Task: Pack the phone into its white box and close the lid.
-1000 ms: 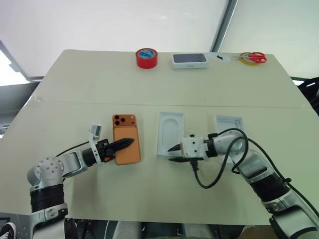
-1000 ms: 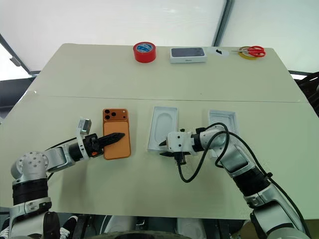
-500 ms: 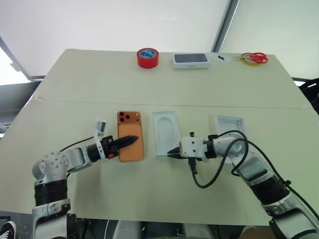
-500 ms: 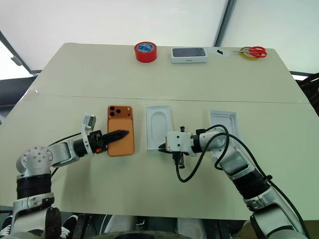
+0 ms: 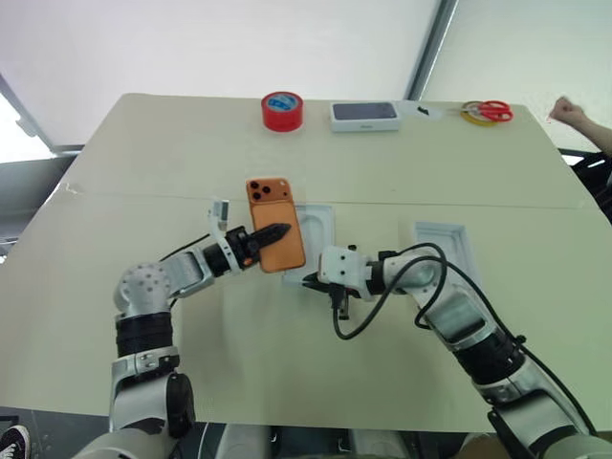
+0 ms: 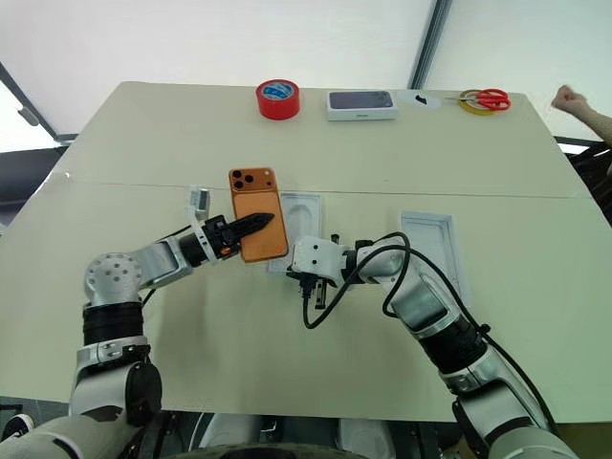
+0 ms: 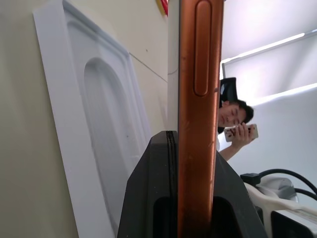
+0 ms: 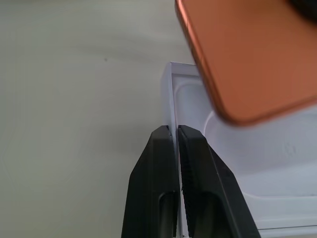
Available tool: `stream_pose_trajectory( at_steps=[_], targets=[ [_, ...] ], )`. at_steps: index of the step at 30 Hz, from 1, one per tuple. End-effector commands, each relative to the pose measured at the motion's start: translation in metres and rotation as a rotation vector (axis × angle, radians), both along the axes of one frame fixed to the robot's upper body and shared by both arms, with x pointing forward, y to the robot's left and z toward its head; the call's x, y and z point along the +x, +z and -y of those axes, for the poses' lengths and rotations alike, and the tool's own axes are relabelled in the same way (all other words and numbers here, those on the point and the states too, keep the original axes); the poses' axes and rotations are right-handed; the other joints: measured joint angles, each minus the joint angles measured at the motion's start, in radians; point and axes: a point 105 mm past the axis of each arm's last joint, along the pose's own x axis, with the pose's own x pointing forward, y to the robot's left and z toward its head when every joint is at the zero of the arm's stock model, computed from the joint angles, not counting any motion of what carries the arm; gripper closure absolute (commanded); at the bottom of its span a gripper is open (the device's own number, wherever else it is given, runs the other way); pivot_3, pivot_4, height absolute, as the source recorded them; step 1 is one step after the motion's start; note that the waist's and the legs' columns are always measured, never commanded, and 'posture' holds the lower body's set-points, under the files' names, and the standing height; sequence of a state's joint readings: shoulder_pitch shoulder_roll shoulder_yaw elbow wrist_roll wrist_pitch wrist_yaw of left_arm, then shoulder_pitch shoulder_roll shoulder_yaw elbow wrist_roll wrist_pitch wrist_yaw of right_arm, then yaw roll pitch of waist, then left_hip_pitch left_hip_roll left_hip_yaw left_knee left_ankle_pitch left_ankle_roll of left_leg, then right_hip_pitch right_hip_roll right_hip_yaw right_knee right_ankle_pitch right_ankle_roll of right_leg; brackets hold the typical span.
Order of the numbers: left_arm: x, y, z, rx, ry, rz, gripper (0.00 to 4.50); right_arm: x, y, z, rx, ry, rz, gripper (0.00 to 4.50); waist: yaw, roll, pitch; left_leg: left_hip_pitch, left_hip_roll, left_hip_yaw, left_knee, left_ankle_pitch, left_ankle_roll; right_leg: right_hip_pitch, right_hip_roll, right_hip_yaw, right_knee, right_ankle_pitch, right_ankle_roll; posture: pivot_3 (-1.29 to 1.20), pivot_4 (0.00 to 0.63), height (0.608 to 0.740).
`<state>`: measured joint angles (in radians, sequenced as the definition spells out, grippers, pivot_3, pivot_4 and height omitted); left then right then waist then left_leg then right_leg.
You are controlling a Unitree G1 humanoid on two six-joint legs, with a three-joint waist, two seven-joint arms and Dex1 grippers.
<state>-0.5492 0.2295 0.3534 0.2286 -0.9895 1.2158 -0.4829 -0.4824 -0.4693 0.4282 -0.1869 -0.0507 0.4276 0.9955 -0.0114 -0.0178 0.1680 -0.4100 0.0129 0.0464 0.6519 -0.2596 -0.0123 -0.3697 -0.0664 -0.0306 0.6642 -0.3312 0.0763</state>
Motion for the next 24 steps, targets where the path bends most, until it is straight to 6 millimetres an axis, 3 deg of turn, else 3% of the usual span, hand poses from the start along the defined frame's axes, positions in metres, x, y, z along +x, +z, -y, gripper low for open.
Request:
stream_pose_trajectory(
  at_steps=[1, 4, 7, 10, 15, 19, 24],
  targets=[
    [0.005, 0.015, 0.007, -0.018, -0.037, 0.067, 4.5, -0.004, 0.015, 0.0, 0.031, 0.037, 0.037, 2.97, 0.001, 0.0, 0.0, 0.0, 0.0, 0.0, 0.0, 0.0, 0.0, 0.0, 0.0, 0.0, 0.0, 0.0, 0.0, 0.0, 0.15, 0.74],
    [0.008, 0.016, 0.008, -0.008, -0.064, 0.074, 4.5, 0.0, 0.028, 0.009, 0.064, 0.039, 0.061, 1.52, 0.001, 0.0, 0.0, 0.0, 0.0, 0.0, 0.0, 0.0, 0.0, 0.0, 0.0, 0.0, 0.0, 0.0, 0.0, 0.0, 0.15, 0.74],
    [0.01, 0.016, 0.011, 0.006, -0.099, 0.078, 4.5, 0.009, 0.042, 0.019, 0.119, 0.008, 0.054, 1.52, 0.001, 0.0, 0.0, 0.0, 0.0, 0.0, 0.0, 0.0, 0.0, 0.0, 0.001, 0.0, 0.0, 0.0, 0.0, 0.0, 0.15, 0.74],
    [0.008, 0.014, 0.019, 0.012, -0.155, 0.077, 4.5, 0.029, 0.049, 0.043, 0.18, -0.082, 0.047, 1.52, 0.0, 0.0, 0.0, 0.0, 0.0, 0.0, 0.0, 0.0, 0.0, 0.0, 0.001, 0.0, 0.0, 0.0, 0.0, 0.0, 0.15, 0.74],
    [0.009, 0.003, 0.025, 0.045, -0.184, 0.064, 4.5, 0.048, 0.03, 0.082, 0.072, -0.166, 0.088, 1.52, 0.0, -0.001, 0.0, 0.0, 0.0, 0.001, 0.0, 0.0, 0.0, 0.0, 0.001, 0.0, 0.0, 0.0, 0.0, 0.0, 0.15, 0.74],
    [0.009, -0.001, 0.025, 0.04, -0.187, 0.042, 4.5, 0.051, 0.029, 0.085, 0.071, -0.17, 0.102, 1.52, -0.005, -0.001, 0.001, -0.001, 0.002, 0.002, 0.0, 0.0, 0.0, -0.001, 0.002, 0.001, 0.0, 0.0, 0.0, 0.0, 0.15, 0.74],
    [0.005, -0.002, 0.03, 0.054, -0.229, 0.023, 2.23, 0.048, 0.023, 0.077, 0.068, -0.156, 0.109, 1.49, -0.002, 0.0, 0.001, -0.001, 0.003, 0.002, 0.0, 0.001, -0.001, -0.001, 0.003, 0.001, 0.0, 0.0, 0.0, 0.0, 0.15, 0.74]
  ],
)
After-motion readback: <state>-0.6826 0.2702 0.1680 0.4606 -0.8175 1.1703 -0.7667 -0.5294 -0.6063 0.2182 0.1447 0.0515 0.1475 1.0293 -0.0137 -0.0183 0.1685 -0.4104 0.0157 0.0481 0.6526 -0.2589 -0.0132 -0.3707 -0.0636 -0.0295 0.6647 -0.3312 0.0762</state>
